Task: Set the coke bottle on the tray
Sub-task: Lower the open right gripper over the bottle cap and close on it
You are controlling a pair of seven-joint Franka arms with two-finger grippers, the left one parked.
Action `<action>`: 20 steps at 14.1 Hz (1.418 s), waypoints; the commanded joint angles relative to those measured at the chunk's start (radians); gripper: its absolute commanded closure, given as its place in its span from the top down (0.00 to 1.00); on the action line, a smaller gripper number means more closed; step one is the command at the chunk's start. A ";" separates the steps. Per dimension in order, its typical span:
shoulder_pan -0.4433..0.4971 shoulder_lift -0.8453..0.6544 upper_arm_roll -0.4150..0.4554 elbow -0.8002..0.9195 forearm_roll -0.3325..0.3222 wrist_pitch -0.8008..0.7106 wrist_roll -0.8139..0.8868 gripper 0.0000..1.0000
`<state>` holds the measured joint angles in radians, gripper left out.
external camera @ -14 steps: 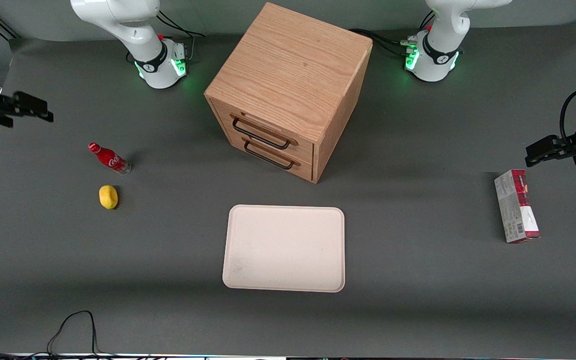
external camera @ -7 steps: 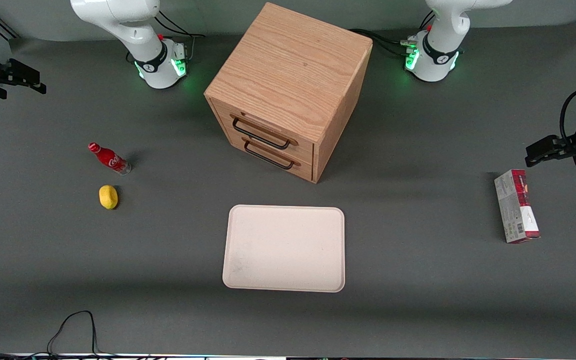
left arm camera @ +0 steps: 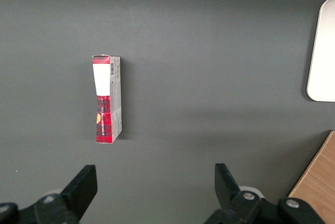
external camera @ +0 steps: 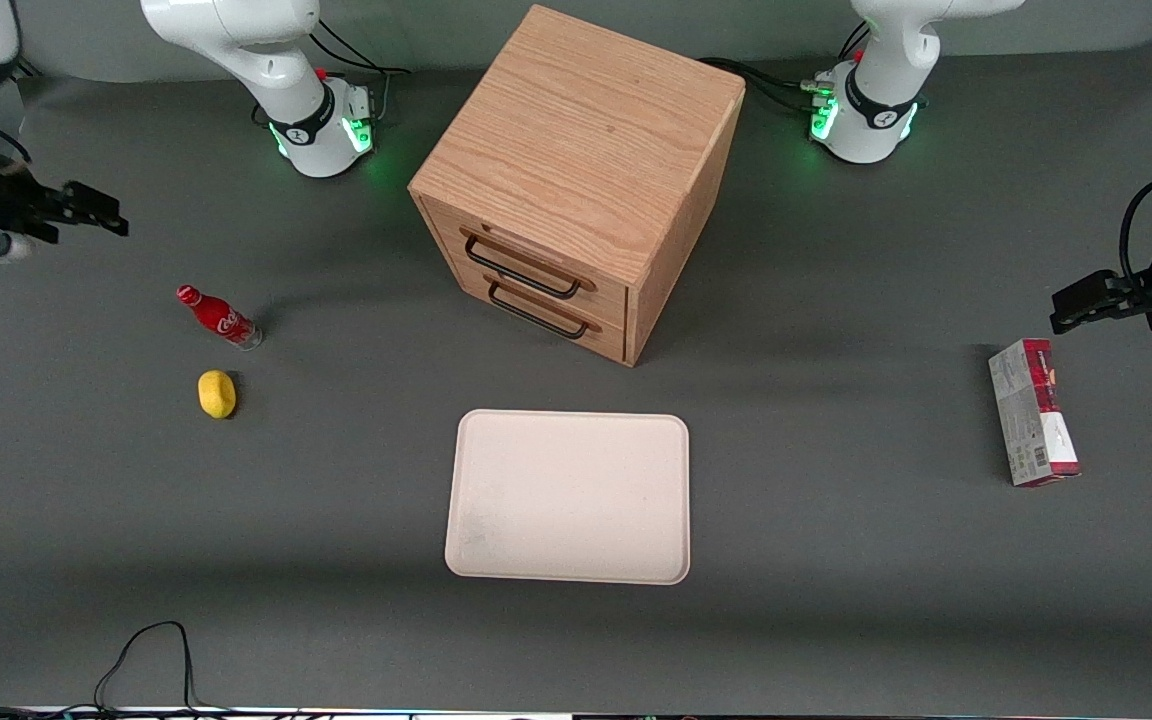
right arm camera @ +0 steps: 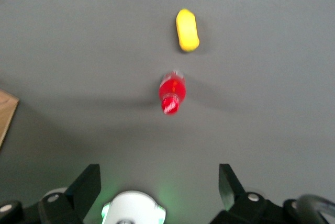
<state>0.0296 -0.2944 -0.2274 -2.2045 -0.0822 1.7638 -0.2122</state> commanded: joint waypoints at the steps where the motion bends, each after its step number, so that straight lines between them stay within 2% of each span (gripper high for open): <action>1: 0.004 -0.008 -0.013 -0.168 -0.018 0.203 -0.018 1.00; 4: 0.004 0.014 -0.032 -0.290 -0.019 0.386 -0.019 1.00; 8: 0.006 0.081 -0.039 -0.320 -0.019 0.492 -0.022 1.00; 17: 0.006 0.100 -0.055 -0.328 -0.019 0.511 -0.052 0.99; 18: 0.007 0.101 -0.053 -0.328 -0.019 0.511 -0.052 0.94; 19: 0.009 0.101 -0.053 -0.328 -0.019 0.511 -0.052 0.81; 20: 0.010 0.101 -0.053 -0.330 -0.019 0.511 -0.052 0.32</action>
<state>0.0308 -0.1931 -0.2709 -2.5262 -0.0846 2.2583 -0.2449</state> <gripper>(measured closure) 0.101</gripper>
